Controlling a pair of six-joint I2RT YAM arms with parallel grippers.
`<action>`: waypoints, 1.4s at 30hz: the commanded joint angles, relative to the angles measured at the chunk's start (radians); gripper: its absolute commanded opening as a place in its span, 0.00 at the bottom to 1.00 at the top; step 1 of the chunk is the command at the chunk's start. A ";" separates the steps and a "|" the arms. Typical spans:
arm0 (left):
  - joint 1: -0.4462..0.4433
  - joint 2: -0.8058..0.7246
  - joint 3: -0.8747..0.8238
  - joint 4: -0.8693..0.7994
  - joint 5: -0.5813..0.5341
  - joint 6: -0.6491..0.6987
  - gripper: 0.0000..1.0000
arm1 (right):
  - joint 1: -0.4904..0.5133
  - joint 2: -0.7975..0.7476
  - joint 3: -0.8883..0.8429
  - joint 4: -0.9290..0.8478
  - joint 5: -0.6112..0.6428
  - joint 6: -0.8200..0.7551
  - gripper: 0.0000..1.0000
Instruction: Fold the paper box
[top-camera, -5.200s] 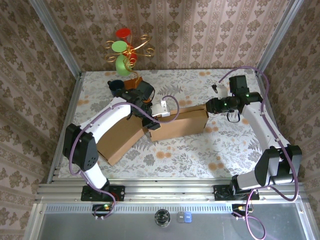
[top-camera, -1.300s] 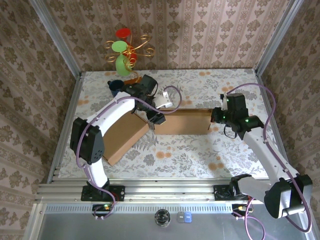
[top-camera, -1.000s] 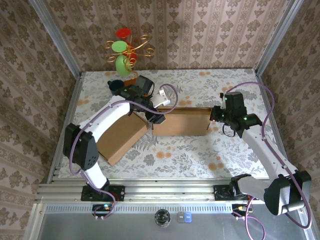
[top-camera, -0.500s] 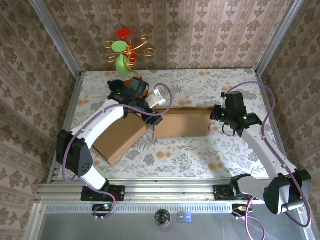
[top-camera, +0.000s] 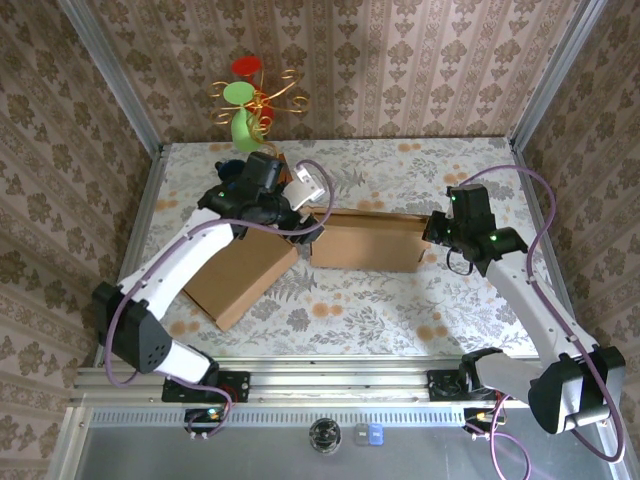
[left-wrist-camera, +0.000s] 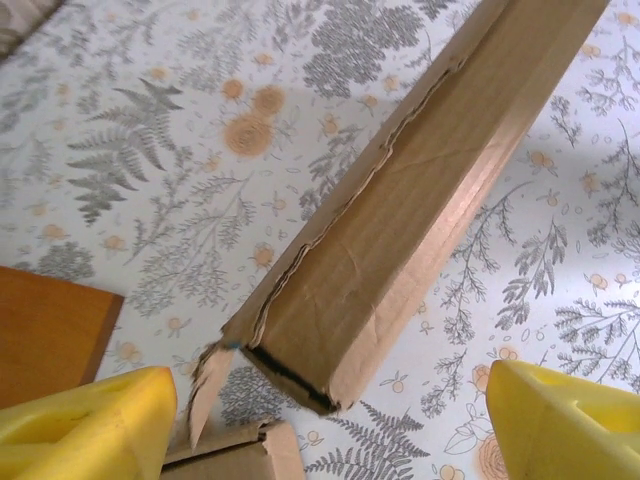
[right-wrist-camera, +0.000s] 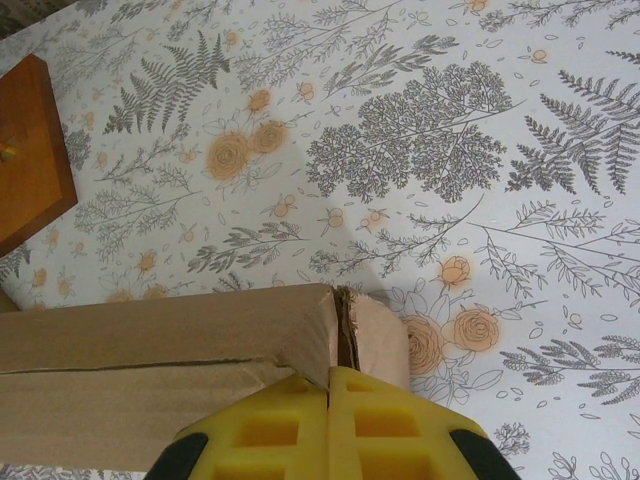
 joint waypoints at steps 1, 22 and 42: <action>0.016 -0.047 -0.039 -0.047 -0.049 -0.026 0.82 | 0.007 -0.005 0.035 -0.052 0.034 0.021 0.00; 0.102 0.137 0.150 -0.175 -0.016 0.065 0.68 | 0.015 0.012 0.038 -0.063 0.018 0.030 0.00; 0.080 0.219 0.195 -0.197 0.043 0.080 0.36 | 0.015 0.023 0.039 -0.060 0.017 0.030 0.00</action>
